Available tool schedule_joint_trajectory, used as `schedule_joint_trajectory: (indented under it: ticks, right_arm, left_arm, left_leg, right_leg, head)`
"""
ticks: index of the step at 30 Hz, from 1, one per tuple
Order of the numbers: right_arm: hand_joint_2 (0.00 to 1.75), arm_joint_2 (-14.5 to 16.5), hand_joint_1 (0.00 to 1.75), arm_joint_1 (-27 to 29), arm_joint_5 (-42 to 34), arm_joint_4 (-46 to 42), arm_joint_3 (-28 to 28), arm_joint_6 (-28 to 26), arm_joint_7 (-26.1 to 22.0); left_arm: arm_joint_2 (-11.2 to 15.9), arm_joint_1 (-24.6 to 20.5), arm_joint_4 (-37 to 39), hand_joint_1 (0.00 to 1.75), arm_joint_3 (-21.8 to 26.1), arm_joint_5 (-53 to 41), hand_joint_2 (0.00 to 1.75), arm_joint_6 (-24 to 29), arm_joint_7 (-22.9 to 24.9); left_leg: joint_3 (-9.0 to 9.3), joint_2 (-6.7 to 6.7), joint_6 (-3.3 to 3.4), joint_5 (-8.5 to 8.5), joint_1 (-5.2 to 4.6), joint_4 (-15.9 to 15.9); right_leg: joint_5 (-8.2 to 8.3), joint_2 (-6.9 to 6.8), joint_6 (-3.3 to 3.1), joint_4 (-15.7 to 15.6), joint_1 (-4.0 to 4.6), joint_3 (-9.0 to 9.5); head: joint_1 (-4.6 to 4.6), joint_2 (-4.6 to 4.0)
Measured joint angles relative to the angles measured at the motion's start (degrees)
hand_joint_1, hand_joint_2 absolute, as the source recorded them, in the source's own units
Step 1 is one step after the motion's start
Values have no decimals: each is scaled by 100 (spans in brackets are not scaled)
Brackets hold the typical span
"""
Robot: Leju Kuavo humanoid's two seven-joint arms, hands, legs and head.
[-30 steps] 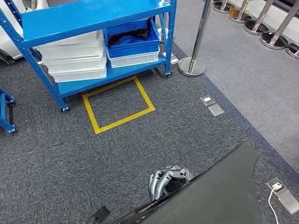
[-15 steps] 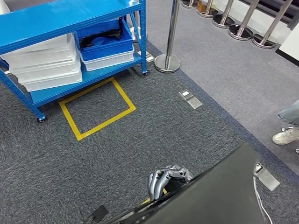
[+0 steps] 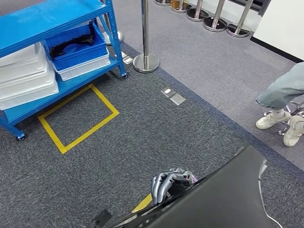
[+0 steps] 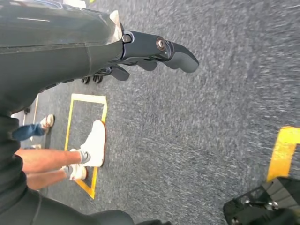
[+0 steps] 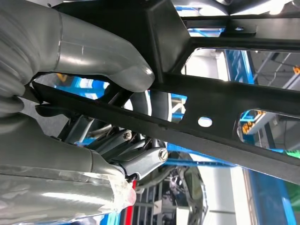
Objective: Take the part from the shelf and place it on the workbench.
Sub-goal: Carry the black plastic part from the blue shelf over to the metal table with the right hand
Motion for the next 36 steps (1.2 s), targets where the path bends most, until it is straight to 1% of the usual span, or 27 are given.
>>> schedule_joint_trajectory:
  ticks: [1, 3, 4, 5, 6, 7, 9, 10, 11, 12, 13, 14, 16, 18, 19, 20, 21, 22, 24, 26, 27, 29, 31, 33, 34, 35, 36]
  right_arm:
    - [175, 4, 175, -4, 0, -1, 1, -1, 0]
    - [175, 10, 175, -7, 0, 2, 3, -3, 3]
    - [175, 11, 175, -4, -1, 4, 4, -4, 4]
    - [175, 11, 175, 0, -2, 7, 7, -4, 6]
    - [175, 11, 175, 2, -3, 8, 8, -4, 7]
    - [175, 11, 175, 3, -5, 8, 12, -4, 7]
    - [175, 12, 175, -1, -10, 10, 19, -4, 7]
    - [175, 13, 175, -5, -12, 11, 23, -5, 9]
    - [175, 14, 175, -7, -14, 13, 25, -5, 11]
    - [175, 15, 175, -5, -15, 14, 26, -5, 14]
    - [175, 15, 175, -2, -17, 14, 27, -4, 15]
    - [175, 15, 175, 2, -19, 14, 27, -4, 15]
    - [175, 15, 175, -11, -25, 14, 29, 1, 15]
    - [175, 16, 175, -35, -31, 23, 33, 7, 15]
    - [175, 17, 175, -41, -35, 33, 36, 8, 15]
    - [175, 18, 175, -44, -39, 43, 37, 10, 15]
    - [175, 18, 175, -46, -44, 51, 39, 12, 15]
    - [175, 18, 175, -51, -50, 56, 43, 13, 16]
    - [175, 21, 175, -73, -61, 58, 50, 14, 17]
    - [175, 33, 175, -105, -70, 60, 62, 15, 19]
    - [175, 37, 175, -116, -74, 61, 67, 16, 20]
    - [175, 49, 175, -124, -79, 61, 74, 19, 22]
    - [175, 72, 175, -147, -83, 61, 80, 22, 23]
    - [175, 97, 175, -167, -85, 70, 95, 24, 23]
    - [175, 102, 175, -167, -85, 79, 107, 24, 24]
    - [175, 105, 175, -164, -85, 89, 119, 25, 25]
    - [175, 106, 175, -163, -85, 98, 128, 25, 25]
  left_arm:
    - [-1, 4, 0, 0, 0, 0, 175, -1, 0]
    - [-1, 32, 0, 0, 0, 0, 175, -3, 3]
    - [-1, 47, 0, 0, 0, 0, 175, -3, 5]
    - [-1, 56, 0, 0, 0, 0, 175, -4, 8]
    - [-1, 59, 0, 0, 0, 0, 175, -4, 10]
    - [1, 57, 0, 0, 0, 0, 175, -4, 9]
    - [3, 58, 0, 0, 0, 0, 175, -4, 8]
    - [4, 60, 0, 0, 0, 0, 175, -5, 7]
    - [4, 63, 0, 0, 0, 1, 175, -7, 5]
    - [4, 67, 0, 0, 1, 1, 175, -9, 5]
    - [3, 67, 0, 0, 1, 2, 175, -10, 5]
    - [6, 64, -1, 0, 2, 2, 175, -11, 5]
    - [12, 56, -1, 0, 5, 2, 175, -10, 2]
    - [16, 63, -1, 0, 7, 3, 175, -10, 0]
    - [16, 73, 0, 0, 8, 4, 175, -11, 1]
    - [17, 81, 0, 0, 9, 5, 175, -11, 1]
    - [19, 82, 0, 0, 11, 6, 175, -10, 1]
    - [19, 79, 0, 0, 14, 7, 175, -10, 1]
    - [19, 69, 0, 0, 15, 7, 175, -10, 0]
    - [19, 69, 0, 0, 16, 9, 175, -10, 0]
    - [18, 71, 0, 0, 17, 17, 175, -10, 0]
    - [18, 64, -1, 0, 19, 37, 175, -10, -1]
    - [19, 55, -1, 0, 20, 56, 175, -9, -2]
    - [20, 65, 0, 0, 20, 75, 175, -8, -2]
    - [21, 79, 0, 0, 20, 83, 175, -9, -1]
    - [22, 95, 0, 0, 20, 87, 175, -9, -1]
    - [25, 106, 0, 0, 21, 89, 175, -10, 0]
  left_leg:
    - [-116, -114, -3, -169, 3, 272]
    - [-499, -277, 21, -522, -14, 1081]
    - [-670, -303, 35, -605, -23, 1401]
    - [-769, -316, 54, -582, -30, 1542]
    - [-785, -325, 76, -477, -35, 1501]
    - [-699, -359, 109, -263, -44, 1230]
    - [-448, -578, 177, 178, -45, 509]
    - [-333, -699, 190, 310, -42, 195]
    - [-281, -784, 186, 341, -37, 39]
    - [-262, -798, 172, 316, -36, -11]
    - [-248, -755, 166, 300, -33, -49]
    - [-241, -699, 177, 306, -27, -63]
    - [-203, -575, 220, 312, -12, -94]
    - [-165, -438, 254, 292, -28, -97]
    - [-155, -364, 263, 281, -35, -97]
    - [-148, -294, 264, 270, -39, -96]
    - [-140, -232, 260, 260, -41, -95]
    - [-127, -177, 251, 247, -42, -95]
    - [-83, -86, 219, 213, -49, -98]
    - [-52, -1, 170, 182, -72, -100]
    - [-44, 49, 144, 173, -81, -106]
    - [-15, 120, 85, 133, -76, -108]
    - [-93, -29, 47, -57, -55, 129]
    - [-414, -250, 32, -409, -46, 822]
    - [-617, -296, 24, -553, -45, 1223]
    - [-772, -316, 17, -605, -43, 1496]
    - [-841, -326, 12, -543, -37, 1566]
  right_leg:
    - [5, 47, -34, -8, -5, 5]
    - [3, 163, -71, -7, 13, 4]
    - [2, 234, -78, -6, 24, 6]
    - [0, 310, -81, -6, 35, 10]
    - [-1, 378, -82, -5, 45, 16]
    - [-3, 453, -82, -3, 51, 25]
    - [-9, 589, -69, 10, 61, 29]
    - [-9, 656, -55, 23, 60, 10]
    - [-4, 708, -36, 35, 56, -21]
    - [7, 760, -10, 39, 50, -51]
    - [15, 819, 19, 36, 39, -72]
    - [-3, 803, 48, 54, 41, -88]
    - [-205, 559, 109, 357, 51, -216]
    - [-563, 249, 159, 1078, 35, -544]
    - [-694, 190, 178, 1435, 21, -717]
    - [-734, 161, 191, 1645, 9, -823]
    - [-668, 142, 198, 1632, 1, -815]
    - [-507, 113, 197, 1388, -3, -688]
    - [-161, -89, 166, 571, 21, -244]
    - [-46, -275, 100, 90, 85, 5]
    - [-70, -290, 71, 51, 114, 13]
    - [-43, -167, 7, 8, 116, 9]
    - [-11, -52, -66, -47, 86, 35]
    - [-2, 61, -109, -63, 69, 47]
    - [-4, 130, -115, -59, 70, 47]
    - [-6, 205, -117, -53, 69, 49]
    - [-10, 281, -115, -43, 68, 52]
  head:
    - [-3, 0]
    - [-8, -1]
    - [-7, -1]
    - [-7, -1]
    - [-6, -1]
    - [-7, -1]
    - [-4, -1]
    - [-5, -1]
    - [-3, -1]
    - [-2, -1]
    - [-4, -1]
    - [0, -1]
    - [15, -1]
    - [27, -1]
    - [26, -1]
    - [26, -1]
    - [27, -1]
    - [27, -1]
    - [27, -1]
    - [23, -1]
    - [21, -1]
    - [18, -1]
    - [10, -2]
    - [-8, -2]
    - [-15, -2]
    - [-17, -1]
    - [-18, -1]
